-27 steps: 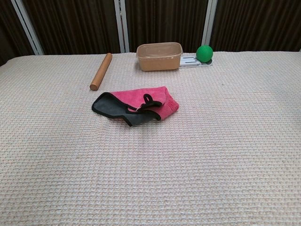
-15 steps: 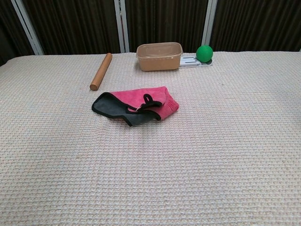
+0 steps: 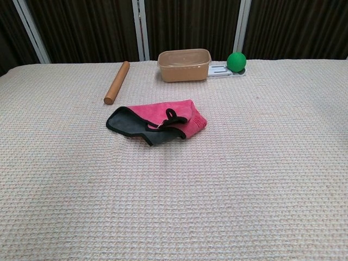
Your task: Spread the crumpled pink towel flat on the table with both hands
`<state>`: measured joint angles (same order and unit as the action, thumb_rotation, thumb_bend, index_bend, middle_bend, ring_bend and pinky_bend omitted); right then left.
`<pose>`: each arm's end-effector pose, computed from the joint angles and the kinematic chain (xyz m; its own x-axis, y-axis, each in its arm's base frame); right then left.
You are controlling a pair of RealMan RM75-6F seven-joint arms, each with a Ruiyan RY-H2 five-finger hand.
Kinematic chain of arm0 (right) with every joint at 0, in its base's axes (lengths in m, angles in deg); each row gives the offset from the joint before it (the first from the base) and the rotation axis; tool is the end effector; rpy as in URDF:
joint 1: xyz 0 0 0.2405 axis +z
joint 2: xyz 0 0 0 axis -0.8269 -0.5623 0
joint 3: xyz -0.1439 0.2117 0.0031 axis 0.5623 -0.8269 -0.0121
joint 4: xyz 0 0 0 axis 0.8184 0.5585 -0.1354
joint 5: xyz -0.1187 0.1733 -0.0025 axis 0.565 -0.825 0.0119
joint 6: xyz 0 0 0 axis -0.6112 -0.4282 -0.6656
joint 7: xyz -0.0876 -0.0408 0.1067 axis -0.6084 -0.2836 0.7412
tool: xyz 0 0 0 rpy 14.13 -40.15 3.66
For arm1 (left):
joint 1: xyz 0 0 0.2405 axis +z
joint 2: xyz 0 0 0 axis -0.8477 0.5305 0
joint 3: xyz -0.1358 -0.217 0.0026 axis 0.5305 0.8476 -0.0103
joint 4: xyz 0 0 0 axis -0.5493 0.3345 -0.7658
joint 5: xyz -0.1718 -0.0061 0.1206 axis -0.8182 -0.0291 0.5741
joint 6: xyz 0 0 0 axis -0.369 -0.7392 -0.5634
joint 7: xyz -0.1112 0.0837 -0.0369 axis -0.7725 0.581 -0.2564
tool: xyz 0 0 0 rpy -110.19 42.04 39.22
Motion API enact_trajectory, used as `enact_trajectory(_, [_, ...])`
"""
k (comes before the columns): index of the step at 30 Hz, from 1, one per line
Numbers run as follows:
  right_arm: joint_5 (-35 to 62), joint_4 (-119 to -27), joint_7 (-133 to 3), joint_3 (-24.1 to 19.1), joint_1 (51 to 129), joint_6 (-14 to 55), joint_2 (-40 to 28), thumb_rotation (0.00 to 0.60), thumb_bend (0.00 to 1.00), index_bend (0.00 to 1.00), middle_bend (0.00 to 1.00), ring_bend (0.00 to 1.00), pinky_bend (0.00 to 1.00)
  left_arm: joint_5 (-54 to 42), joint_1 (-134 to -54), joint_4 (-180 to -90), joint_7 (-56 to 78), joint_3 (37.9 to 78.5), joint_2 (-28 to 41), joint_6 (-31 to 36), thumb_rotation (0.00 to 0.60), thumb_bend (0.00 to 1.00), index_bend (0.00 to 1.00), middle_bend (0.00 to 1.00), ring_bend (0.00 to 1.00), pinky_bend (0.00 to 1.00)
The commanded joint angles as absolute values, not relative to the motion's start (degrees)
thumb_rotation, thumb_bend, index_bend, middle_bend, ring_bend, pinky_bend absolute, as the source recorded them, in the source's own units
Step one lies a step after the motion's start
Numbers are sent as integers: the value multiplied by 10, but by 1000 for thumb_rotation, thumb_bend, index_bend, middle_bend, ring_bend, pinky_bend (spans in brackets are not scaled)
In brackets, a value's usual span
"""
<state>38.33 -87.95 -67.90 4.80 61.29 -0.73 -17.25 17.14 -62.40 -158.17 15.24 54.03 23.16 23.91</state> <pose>-0.3010 -0.1844 0.1173 0.3425 -0.0044 0.9395 -0.9383 -0.0530 0.3418 -0.2979 0.1817 0.1483 0.3778 -0.0228 0.9256 0.9258 0.0186 -0.3775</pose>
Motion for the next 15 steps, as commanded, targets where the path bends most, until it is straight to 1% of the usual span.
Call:
enact_trajectory(1, [381, -877, -681, 47, 615, -4, -170, 600, 346, 0, 0, 0, 0, 170, -657, -1606, 177, 562, 206, 213, 600, 163, 287, 129, 0, 13])
enact_trajectory(4, [375, -873, -681, 45, 617, 2, -166, 600, 346, 0, 0, 0, 0, 164, -692, -1620, 214, 588, 184, 191, 600, 222, 343, 168, 0, 46])
enact_trajectory(6, [370, -870, -681, 43, 618, 6, -164, 600, 346, 0, 0, 0, 0, 157, -716, -1624, 241, 606, 165, 177, 600, 242, 363, 181, 0, 49])
enact_trajectory(11, [358, -862, -678, 38, 622, 15, -160, 600, 346, 0, 0, 0, 0, 111, -778, -1625, 298, 647, 111, 124, 600, 259, 384, 191, 0, 49])
enact_trajectory(15, [346, -857, -672, 33, 625, 25, -159, 600, 346, 0, 0, 0, 0, 65, -828, -1618, 343, 671, 68, 79, 600, 262, 395, 198, 0, 49])
